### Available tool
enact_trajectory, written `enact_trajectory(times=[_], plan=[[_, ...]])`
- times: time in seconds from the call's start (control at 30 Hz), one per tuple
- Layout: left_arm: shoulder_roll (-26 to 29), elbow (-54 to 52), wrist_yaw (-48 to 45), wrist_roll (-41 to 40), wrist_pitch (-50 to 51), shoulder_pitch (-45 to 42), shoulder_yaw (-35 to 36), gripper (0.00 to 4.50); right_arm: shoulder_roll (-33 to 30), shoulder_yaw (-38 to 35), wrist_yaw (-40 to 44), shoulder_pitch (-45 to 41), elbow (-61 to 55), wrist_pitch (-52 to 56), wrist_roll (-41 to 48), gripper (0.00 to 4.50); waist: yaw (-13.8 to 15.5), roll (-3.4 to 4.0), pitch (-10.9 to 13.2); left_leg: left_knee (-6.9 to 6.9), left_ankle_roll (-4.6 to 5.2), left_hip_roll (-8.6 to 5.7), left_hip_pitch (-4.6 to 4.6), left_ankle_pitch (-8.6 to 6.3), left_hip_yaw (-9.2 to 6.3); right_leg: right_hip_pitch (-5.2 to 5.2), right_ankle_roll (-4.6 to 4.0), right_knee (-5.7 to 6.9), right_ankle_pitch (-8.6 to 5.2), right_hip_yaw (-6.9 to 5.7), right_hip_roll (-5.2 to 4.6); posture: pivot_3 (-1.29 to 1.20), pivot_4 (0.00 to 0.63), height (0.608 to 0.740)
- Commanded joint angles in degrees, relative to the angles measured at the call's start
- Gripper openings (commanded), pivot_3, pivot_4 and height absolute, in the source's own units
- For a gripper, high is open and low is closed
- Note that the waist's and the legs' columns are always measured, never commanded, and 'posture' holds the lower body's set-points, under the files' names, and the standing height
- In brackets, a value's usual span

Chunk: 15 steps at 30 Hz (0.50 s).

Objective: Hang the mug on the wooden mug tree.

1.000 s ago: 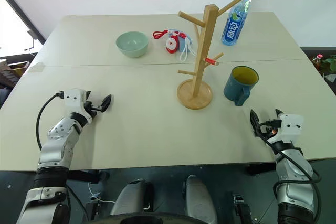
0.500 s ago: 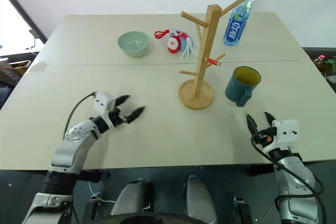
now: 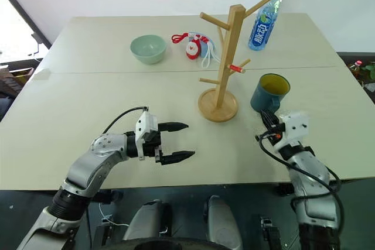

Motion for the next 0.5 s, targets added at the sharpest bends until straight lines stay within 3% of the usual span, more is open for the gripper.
enact_trajectory(times=[0.03,0.5], plan=[[-0.7,-2.81,1.21,-0.7,0.55,-0.47,0.01,4.5,0.18,-1.27,-2.14,-2.11,3.16,-0.39,-1.15,0.02,0.0,0.0,0.0,0.0,0.0,-0.02,-0.02,0.0,0.0,-0.01,0.0,-0.01,0.0,0.0,0.0,0.0,0.15,0.74],[-1.55,-1.7,2.36,-0.25,-0.13,-1.49,-0.01,4.5,-1.5,-6.68,-5.38,-1.04,6.5,-2.45,-1.88,0.02,-0.18,0.0,0.0,0.01,0.01,-0.05,0.03,0.0,0.04,0.02,0.02,0.0,0.0,0.03,0.08,0.0,0.15,0.74]])
